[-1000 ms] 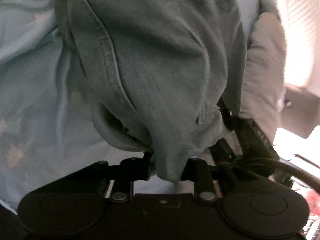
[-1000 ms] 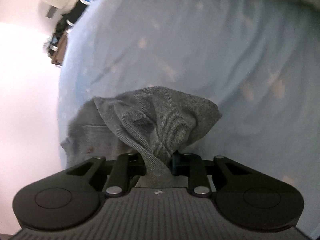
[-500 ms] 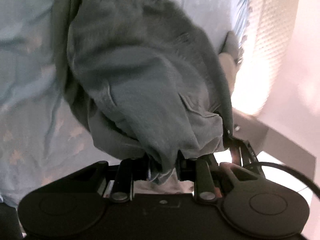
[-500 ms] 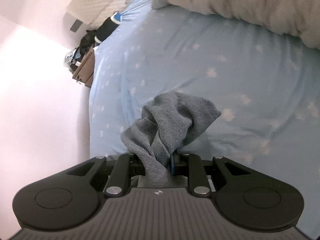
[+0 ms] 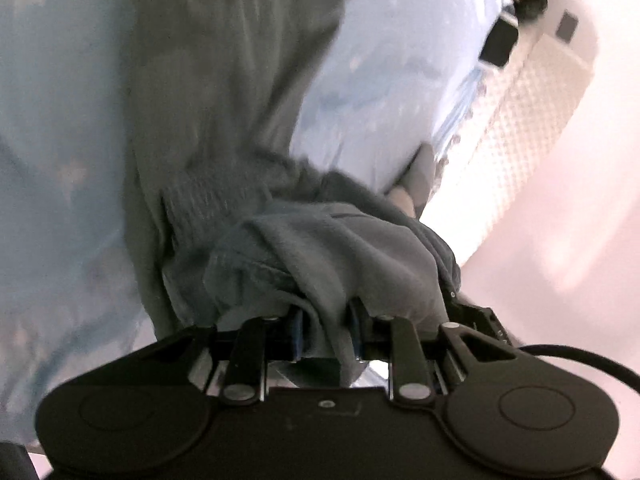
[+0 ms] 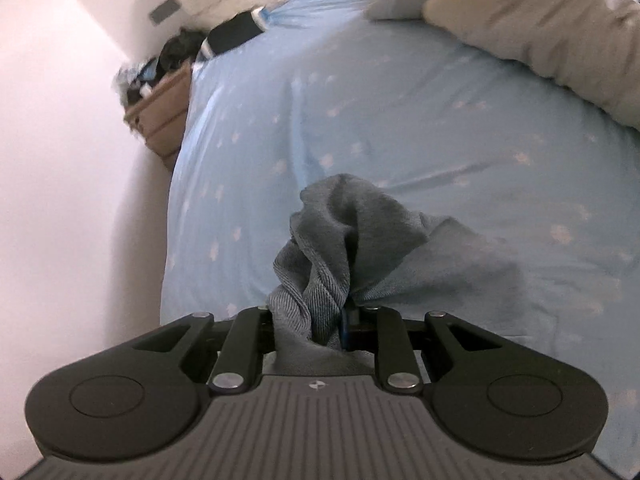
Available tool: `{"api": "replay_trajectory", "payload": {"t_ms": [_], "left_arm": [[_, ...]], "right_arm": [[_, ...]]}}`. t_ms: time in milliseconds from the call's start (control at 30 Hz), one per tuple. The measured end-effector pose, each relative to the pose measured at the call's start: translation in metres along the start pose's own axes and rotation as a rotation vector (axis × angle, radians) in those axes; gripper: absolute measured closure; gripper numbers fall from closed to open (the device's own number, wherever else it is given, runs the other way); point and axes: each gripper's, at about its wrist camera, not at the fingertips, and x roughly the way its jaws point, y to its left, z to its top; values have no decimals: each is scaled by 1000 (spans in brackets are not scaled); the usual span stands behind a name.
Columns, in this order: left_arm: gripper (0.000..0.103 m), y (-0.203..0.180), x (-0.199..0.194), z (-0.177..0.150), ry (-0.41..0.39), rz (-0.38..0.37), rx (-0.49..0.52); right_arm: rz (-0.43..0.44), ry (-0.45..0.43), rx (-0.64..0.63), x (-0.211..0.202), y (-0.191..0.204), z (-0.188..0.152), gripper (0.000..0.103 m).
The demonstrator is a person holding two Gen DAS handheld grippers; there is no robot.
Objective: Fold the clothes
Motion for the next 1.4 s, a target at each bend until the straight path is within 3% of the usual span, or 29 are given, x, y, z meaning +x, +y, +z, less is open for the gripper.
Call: {"api": "replay_trajectory", "payload": {"t_ms": [200, 400, 500, 567, 633, 700, 767, 900, 1000, 1100, 1133, 1200, 1267, 1400], "left_arm": [[83, 24, -46, 61, -100, -48, -59], [85, 52, -87, 100, -163, -43, -77], [80, 47, -106, 102, -164, -11, -36], [55, 41, -112, 103, -173, 28, -11], [39, 31, -114, 106, -172, 44, 6], [34, 26, -112, 103, -154, 13, 18], [22, 23, -107, 99, -132, -15, 15], [21, 16, -86, 88, -89, -72, -18], [21, 15, -70, 82, -98, -90, -47], [28, 20, -59, 84, -131, -121, -94], [36, 22, -57, 86, -148, -133, -108], [54, 27, -54, 92, -171, -143, -122], [97, 32, -54, 98, -196, -114, -131], [98, 32, -58, 104, -237, -17, -52]], "right_arm": [[-30, 121, -215, 92, 81, -19, 84], [-90, 219, -420, 162, 114, -43, 83], [-121, 267, -522, 196, 129, -55, 80], [-103, 304, -516, 195, 128, -49, 72], [-68, 340, -501, 187, 125, -39, 57], [-21, 367, -501, 173, 125, -30, 53], [26, 373, -500, 154, 123, -19, 47], [78, 299, -432, 123, 107, 9, 41], [66, 301, -462, 135, 108, 8, 45], [51, 346, -518, 161, 115, -3, 69], [47, 361, -537, 170, 118, -6, 78], [29, 397, -543, 187, 123, -22, 82], [16, 405, -568, 201, 121, -33, 84], [15, 398, -584, 218, 111, -52, 86]]}}
